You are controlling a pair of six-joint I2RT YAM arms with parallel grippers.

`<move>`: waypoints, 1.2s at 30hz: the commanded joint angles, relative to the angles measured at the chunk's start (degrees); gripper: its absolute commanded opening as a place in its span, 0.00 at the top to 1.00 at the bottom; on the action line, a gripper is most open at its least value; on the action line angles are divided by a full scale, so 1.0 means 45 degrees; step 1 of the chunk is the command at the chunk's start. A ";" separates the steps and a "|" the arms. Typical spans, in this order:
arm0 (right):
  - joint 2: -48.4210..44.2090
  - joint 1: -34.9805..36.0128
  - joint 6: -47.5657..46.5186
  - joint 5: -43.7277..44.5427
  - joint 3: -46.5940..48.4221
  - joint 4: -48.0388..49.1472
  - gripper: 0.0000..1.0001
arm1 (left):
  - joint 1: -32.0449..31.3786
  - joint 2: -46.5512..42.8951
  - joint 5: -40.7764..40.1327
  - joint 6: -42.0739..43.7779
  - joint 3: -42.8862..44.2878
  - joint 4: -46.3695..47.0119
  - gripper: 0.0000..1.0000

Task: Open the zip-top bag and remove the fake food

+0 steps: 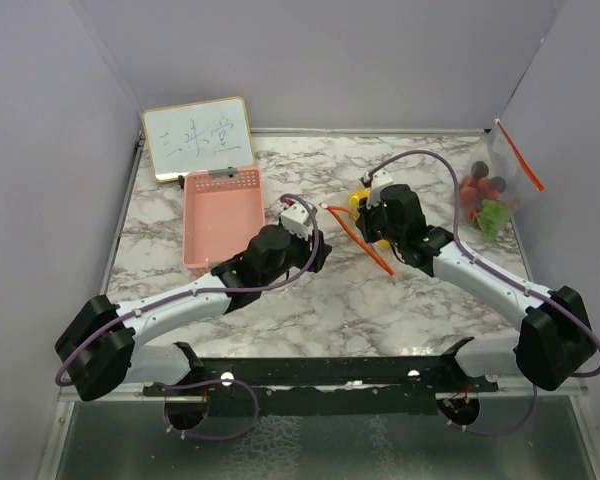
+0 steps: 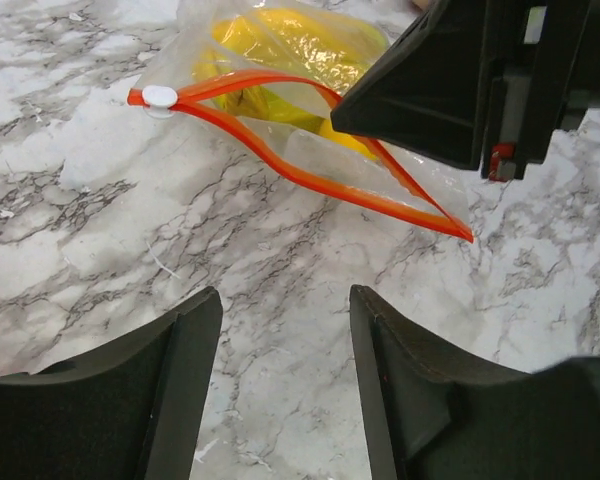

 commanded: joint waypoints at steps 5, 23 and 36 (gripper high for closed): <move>0.0023 0.0166 0.0868 -0.1112 0.0756 0.0682 0.98 | -0.0061 0.1294 -0.0505 -0.3226 -0.0934 0.4173 0.78; -0.0620 0.0167 0.1231 -0.1091 0.0446 0.0834 0.98 | 0.1519 0.7543 0.2271 -0.6118 0.1678 0.8301 0.84; -0.0927 0.0184 0.1523 -0.1176 0.0040 0.0969 0.98 | 0.1682 0.8061 0.3297 -0.6991 0.2768 0.8324 0.83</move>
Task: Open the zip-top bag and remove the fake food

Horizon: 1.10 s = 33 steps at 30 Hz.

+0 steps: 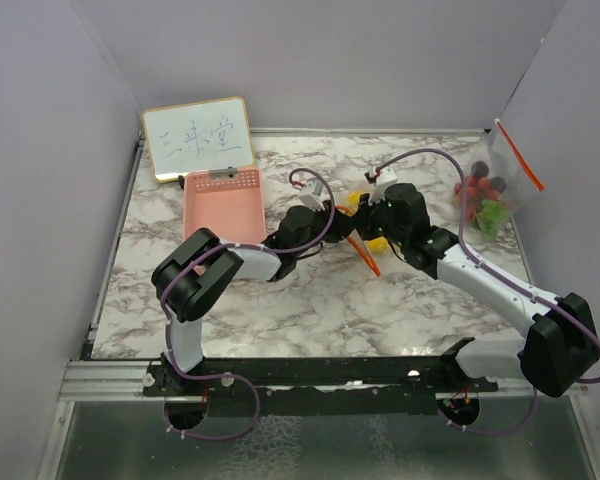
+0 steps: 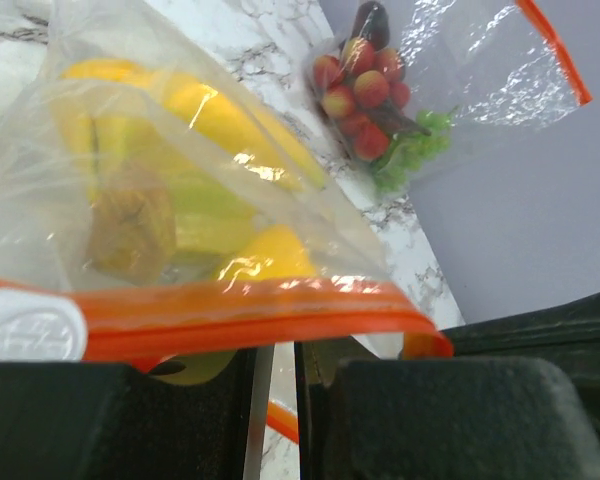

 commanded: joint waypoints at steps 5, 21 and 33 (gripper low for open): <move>-0.0704 0.0087 0.0398 -0.0298 -0.0419 0.0638 0.98 | 0.0030 0.0830 0.0312 -0.0590 0.1664 -0.1063 0.83; -0.0897 0.0089 0.0175 0.0505 -0.0639 0.0676 0.98 | -0.0182 0.0065 -0.2465 0.2793 0.1088 -0.5668 0.75; -0.1099 0.0099 0.0138 0.0308 -0.0960 0.0849 0.98 | -0.1376 -0.0393 -0.0817 0.5772 0.0480 -0.3076 0.40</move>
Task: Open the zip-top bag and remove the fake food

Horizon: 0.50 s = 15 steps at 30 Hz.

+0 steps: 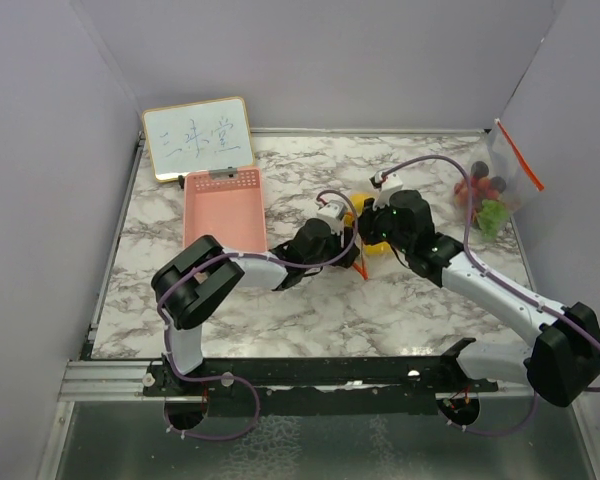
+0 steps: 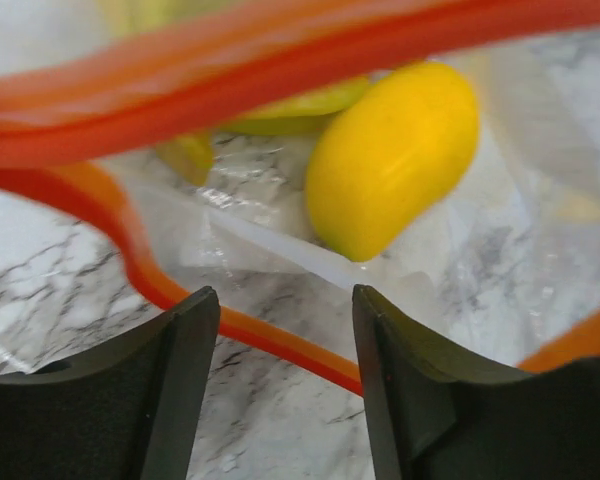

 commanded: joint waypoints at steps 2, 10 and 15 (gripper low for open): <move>-0.0487 0.0084 -0.0161 0.0167 -0.0280 0.0528 0.98 | -0.0565 0.0218 0.1028 0.1602 0.0729 0.1436 0.30; -0.0727 0.0103 -0.0071 0.0298 -0.0433 0.0365 0.98 | -0.0664 -0.0058 0.1010 0.1561 0.0804 0.1711 0.30; -0.0904 0.0088 -0.0011 0.0299 -0.0358 0.0351 0.98 | -0.0664 -0.0267 0.1232 0.2103 0.0970 0.1746 0.41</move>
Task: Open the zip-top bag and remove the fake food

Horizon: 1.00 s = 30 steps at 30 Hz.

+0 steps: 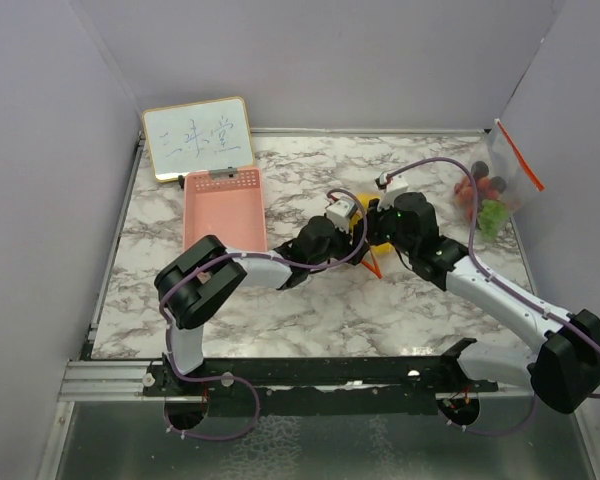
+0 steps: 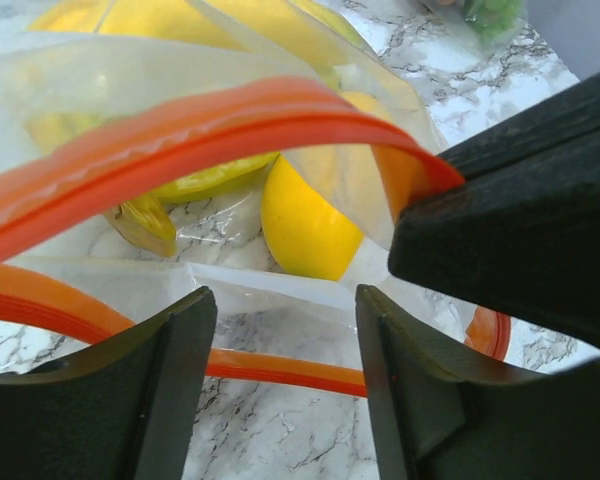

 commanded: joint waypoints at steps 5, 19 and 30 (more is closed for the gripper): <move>-0.0603 0.0109 0.0596 -0.0908 -0.0210 0.0777 0.98 | -0.0094 0.0446 0.1141 -0.0011 0.0401 0.2109 0.44; -0.0651 0.0108 0.1096 -0.1751 -0.0670 0.1458 0.98 | -0.0105 0.2796 0.1987 -0.0393 0.0030 0.6691 0.35; -0.0333 0.0120 0.1135 -0.2154 -0.0466 0.1673 0.98 | -0.0125 0.4248 0.2557 0.0243 0.1198 0.6352 0.34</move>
